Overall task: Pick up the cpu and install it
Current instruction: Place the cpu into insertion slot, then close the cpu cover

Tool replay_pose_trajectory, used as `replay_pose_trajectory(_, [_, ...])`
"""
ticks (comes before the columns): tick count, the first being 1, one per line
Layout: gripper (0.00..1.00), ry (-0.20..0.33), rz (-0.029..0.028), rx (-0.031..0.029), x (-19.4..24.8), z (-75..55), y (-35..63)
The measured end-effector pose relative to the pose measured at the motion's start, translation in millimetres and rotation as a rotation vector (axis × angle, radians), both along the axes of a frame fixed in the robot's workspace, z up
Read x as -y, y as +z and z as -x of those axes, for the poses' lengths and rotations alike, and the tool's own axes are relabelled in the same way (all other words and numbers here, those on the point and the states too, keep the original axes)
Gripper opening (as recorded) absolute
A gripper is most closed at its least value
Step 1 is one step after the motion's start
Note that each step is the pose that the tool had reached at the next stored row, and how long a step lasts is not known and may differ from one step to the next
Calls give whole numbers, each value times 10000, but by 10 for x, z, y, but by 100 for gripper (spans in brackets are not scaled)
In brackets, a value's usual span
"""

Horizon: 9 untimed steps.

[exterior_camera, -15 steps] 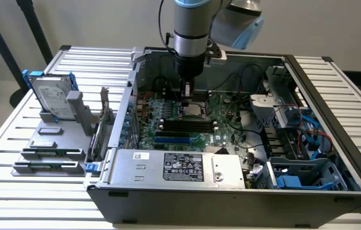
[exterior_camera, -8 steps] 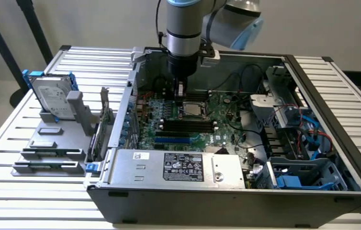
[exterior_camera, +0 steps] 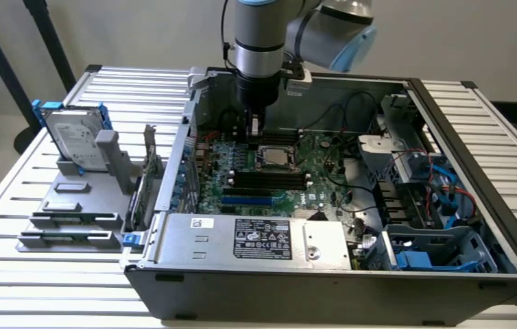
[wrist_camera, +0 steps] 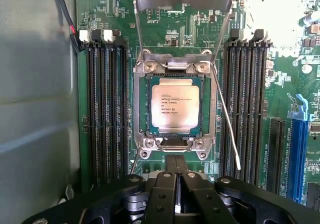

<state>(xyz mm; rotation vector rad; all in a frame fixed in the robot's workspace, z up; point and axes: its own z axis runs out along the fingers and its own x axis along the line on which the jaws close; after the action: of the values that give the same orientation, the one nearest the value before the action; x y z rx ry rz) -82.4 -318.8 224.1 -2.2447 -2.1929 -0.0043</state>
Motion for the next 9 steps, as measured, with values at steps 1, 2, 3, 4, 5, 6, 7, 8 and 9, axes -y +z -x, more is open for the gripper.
replay_pose_trajectory(1, [11,0,0,0,0,0,0])
replay_pose_trajectory(2, [11,-1,3,-2,0,0,1])
replay_pose_trajectory(3, [11,-1,3,-2,0,1,1])
replay_pose_trajectory(4, [11,-1,3,-2,0,1,1])
replay_pose_trajectory(5, [11,-1,3,-2,0,1,1])
replay_pose_trajectory(6, [11,-1,3,-2,0,1,1])
replay_pose_trajectory(7, [11,-1,3,-2,0,0,1])
replay_pose_trajectory(8, [11,-1,3,-1,0,0,1])
replay_pose_trajectory(9, [11,-1,3,-2,0,0,1])
